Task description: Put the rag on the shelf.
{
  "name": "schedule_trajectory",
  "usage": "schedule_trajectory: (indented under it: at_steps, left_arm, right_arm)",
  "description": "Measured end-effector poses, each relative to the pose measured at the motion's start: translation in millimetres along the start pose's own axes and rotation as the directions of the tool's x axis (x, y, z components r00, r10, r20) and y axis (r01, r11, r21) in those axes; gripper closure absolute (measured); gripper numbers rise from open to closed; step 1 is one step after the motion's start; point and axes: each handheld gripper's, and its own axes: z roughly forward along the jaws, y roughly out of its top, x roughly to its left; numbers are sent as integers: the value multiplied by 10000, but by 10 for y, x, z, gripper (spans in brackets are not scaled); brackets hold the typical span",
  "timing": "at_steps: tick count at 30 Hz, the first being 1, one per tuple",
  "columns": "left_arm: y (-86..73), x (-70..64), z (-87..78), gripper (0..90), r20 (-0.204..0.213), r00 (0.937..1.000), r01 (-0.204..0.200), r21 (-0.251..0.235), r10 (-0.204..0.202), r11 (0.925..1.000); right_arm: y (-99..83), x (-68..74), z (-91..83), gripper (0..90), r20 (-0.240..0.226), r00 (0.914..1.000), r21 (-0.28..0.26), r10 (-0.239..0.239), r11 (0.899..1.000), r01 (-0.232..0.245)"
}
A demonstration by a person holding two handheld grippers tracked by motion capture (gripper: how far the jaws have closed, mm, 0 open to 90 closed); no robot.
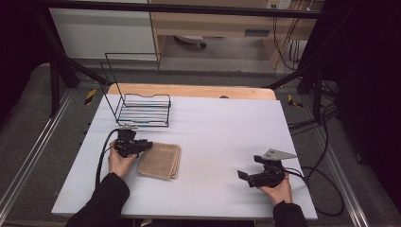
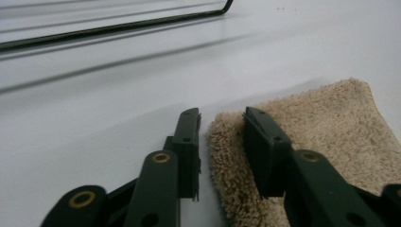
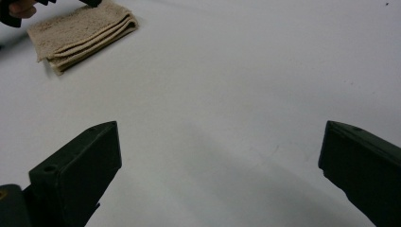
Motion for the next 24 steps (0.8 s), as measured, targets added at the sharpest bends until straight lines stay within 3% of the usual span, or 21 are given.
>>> schedule_trajectory:
  at_steps: [9, 16, 24]
  left_arm:
    - [-6, -35, 15, 778, -5, 10000, -56, 123, 56, 9999]
    - [-14, -69, 22, 801, -210, 9988, -435, 130, 438, 9990]
    - [-22, -72, 27, 802, -224, 9984, -522, 69, 523, 9986]
  right_arm:
    - [27, -11, 14, 8, 33, 10000, -18, 43, 10000, -43]
    - [109, 39, 75, 8, 160, 9999, 66, 63, 10000, -64]
    - [303, 136, 251, 9, 278, 9995, 183, 135, 9997, -140]
